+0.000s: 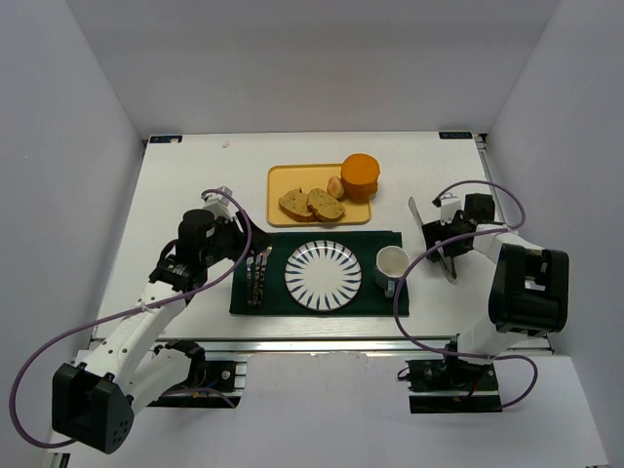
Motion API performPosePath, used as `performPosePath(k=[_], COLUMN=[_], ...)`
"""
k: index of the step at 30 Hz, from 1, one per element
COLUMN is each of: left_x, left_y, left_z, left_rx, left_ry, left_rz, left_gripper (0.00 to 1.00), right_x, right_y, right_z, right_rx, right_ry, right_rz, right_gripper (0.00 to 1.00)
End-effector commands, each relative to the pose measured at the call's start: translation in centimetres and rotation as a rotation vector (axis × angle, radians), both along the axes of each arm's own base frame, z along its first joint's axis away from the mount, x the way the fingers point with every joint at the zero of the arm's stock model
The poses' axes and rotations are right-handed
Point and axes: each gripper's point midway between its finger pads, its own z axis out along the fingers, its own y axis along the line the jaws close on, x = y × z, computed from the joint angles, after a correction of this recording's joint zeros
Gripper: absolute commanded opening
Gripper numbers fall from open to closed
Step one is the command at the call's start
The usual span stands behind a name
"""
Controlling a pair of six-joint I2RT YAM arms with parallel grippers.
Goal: Place the bread
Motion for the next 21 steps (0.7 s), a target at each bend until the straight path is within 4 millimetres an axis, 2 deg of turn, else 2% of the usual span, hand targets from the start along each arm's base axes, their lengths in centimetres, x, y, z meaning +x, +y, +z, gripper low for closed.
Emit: performPosePath(k=[1, 6, 7, 8, 9, 10, 13, 16, 17, 20, 21], left_x=[-0.2, -0.3, -0.3, -0.3, -0.2, -0.2, -0.2, -0.3, -0.3, -0.2, -0.2], left_y=[0.2, 0.2, 0.2, 0.2, 0.3, 0.3, 0.3, 0.4, 0.4, 0.3, 0.2], left_z=[0.1, 0.0, 0.0, 0.0, 0.1, 0.2, 0.3, 0.3, 0.3, 0.4, 0.3], left_rx=[-0.002, -0.001, -0.001, -0.001, 0.002, 0.002, 0.006, 0.009, 0.006, 0.002, 0.002], left_ry=[-0.014, -0.011, -0.011, -0.01, -0.011, -0.013, -0.016, -0.015, -0.016, -0.019, -0.015], left_rz=[0.002, 0.004, 0.005, 0.004, 0.008, 0.007, 0.008, 0.011, 0.01, 0.004, 0.004], left_gripper=[0.61, 0.61, 0.61, 0.61, 0.61, 0.61, 0.61, 0.61, 0.61, 0.61, 0.61], right_x=[2.1, 2.1, 2.1, 2.0, 1.9, 1.7, 2.1, 3.6, 4.1, 5.5, 5.6], right_y=[-0.5, -0.3, -0.1, 0.1, 0.3, 0.4, 0.7, 1.6, 2.1, 4.9, 5.9], right_z=[0.6, -0.5, -0.6, -0.7, -0.7, -0.6, 0.9, 5.1, 7.1, 13.3, 14.7], right_rx=[-0.043, -0.029, -0.016, -0.008, 0.005, 0.009, 0.021, 0.056, 0.074, 0.121, 0.129], right_ry=[-0.071, -0.04, -0.036, -0.029, -0.019, -0.015, -0.049, -0.154, -0.202, -0.326, -0.356], right_rz=[-0.02, -0.027, -0.022, -0.02, -0.015, -0.015, 0.002, 0.046, 0.066, 0.157, 0.189], right_gripper=[0.83, 0.66, 0.55, 0.5, 0.38, 0.32, 0.08, 0.07, 0.08, 0.12, 0.15])
